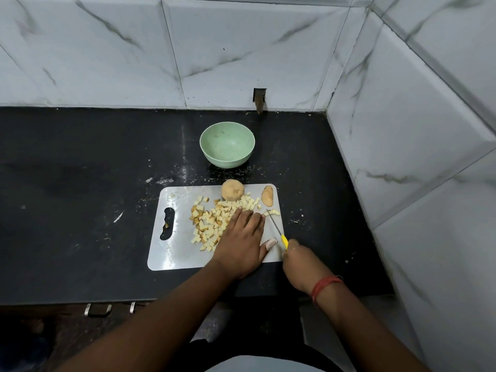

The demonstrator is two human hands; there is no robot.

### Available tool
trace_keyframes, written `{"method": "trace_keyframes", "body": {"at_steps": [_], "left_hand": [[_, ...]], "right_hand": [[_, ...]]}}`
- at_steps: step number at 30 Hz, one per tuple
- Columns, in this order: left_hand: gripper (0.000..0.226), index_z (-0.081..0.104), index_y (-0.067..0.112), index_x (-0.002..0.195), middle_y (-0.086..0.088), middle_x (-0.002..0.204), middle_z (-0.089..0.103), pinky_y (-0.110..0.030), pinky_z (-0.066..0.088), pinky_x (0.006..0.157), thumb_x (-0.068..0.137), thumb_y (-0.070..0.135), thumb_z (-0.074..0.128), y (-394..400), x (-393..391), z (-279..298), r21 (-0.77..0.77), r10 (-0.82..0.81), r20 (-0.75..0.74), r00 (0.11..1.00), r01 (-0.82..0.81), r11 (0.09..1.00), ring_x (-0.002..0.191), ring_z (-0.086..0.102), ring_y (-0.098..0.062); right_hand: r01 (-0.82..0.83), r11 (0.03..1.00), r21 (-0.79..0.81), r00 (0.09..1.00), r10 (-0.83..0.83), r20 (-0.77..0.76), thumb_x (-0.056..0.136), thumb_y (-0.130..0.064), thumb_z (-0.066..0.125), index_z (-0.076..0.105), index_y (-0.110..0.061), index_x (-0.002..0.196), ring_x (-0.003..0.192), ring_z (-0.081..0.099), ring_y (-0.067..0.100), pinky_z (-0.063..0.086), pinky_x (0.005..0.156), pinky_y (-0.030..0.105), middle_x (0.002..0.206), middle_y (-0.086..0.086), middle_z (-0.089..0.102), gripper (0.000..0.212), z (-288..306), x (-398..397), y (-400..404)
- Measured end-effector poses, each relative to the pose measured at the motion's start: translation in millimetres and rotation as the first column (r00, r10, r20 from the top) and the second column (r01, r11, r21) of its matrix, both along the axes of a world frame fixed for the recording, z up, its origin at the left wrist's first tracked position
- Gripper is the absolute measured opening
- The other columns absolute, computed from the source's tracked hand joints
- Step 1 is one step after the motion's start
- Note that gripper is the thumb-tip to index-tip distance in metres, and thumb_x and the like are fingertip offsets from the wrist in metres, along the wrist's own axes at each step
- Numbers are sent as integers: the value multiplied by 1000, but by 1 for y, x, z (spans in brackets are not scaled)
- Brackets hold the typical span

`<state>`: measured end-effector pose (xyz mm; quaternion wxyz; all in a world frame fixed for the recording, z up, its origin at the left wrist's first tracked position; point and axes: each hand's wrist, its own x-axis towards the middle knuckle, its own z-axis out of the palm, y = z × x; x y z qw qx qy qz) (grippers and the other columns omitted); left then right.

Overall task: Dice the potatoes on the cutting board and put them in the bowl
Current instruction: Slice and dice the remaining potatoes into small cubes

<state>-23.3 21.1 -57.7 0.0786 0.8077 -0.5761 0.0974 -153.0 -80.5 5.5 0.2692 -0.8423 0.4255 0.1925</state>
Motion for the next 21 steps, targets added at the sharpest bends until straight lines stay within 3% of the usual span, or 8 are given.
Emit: {"method": "trace_keyframes", "body": {"at_steps": [3, 7, 10, 12, 17, 21], "left_hand": [[66, 60, 3, 139, -9, 133, 59, -53, 29, 123, 107, 53, 32, -1, -1, 0, -11, 28, -44, 999, -29, 1000, 130, 51, -33], [65, 57, 4, 143, -8, 138, 57, -52, 26, 124, 107, 52, 32, 0, 1, -1, 16, 39, -59, 997, -38, 999, 133, 48, -33], [65, 57, 3, 143, -9, 138, 57, -52, 27, 124, 107, 51, 32, 0, 0, -2, -4, 30, -59, 998, -30, 1000, 132, 49, -33], [66, 56, 3, 144, -9, 139, 56, -52, 27, 124, 108, 52, 31, 1, 1, -2, -6, 29, -59, 998, -29, 1000, 132, 48, -33], [67, 53, 4, 146, -12, 145, 53, -51, 24, 125, 109, 53, 28, 4, -1, -2, -9, 30, -64, 998, -31, 999, 137, 45, -32], [62, 57, 2, 140, -12, 136, 56, -49, 25, 125, 108, 49, 33, 6, -2, 0, -42, 46, -75, 996, -49, 998, 131, 47, -30]], "right_hand": [[-1, 1000, 15, 1000, 1, -17, 100, -14, 41, 46, -5, 118, 100, 63, 32, 40, 71, 30, 114, 18, 62, 21, -2, 3, -2], [-27, 999, 23, 999, 27, -32, 100, -14, 41, 47, -6, 118, 94, 62, 30, 39, 70, 29, 111, 16, 62, 20, -1, -2, -1], [-48, 998, 32, 999, 49, -15, 102, -18, 40, 43, -11, 103, 92, 60, 29, 36, 70, 28, 100, 14, 59, 8, -1, -14, 0], [-19, 999, 31, 1000, 20, -10, 102, -22, 40, 39, -14, 96, 86, 58, 27, 37, 69, 29, 98, 13, 60, 10, 3, -18, 0], [3, 1000, -3, 995, -3, 98, 101, -20, 39, 44, -11, 97, 89, 62, 31, 44, 69, 31, 96, 14, 61, 11, 15, -11, 2], [-13, 1000, -4, 997, 14, 77, 100, -17, 38, 45, -11, 99, 89, 63, 32, 48, 74, 36, 100, 16, 64, 10, 12, -5, 2]]}}
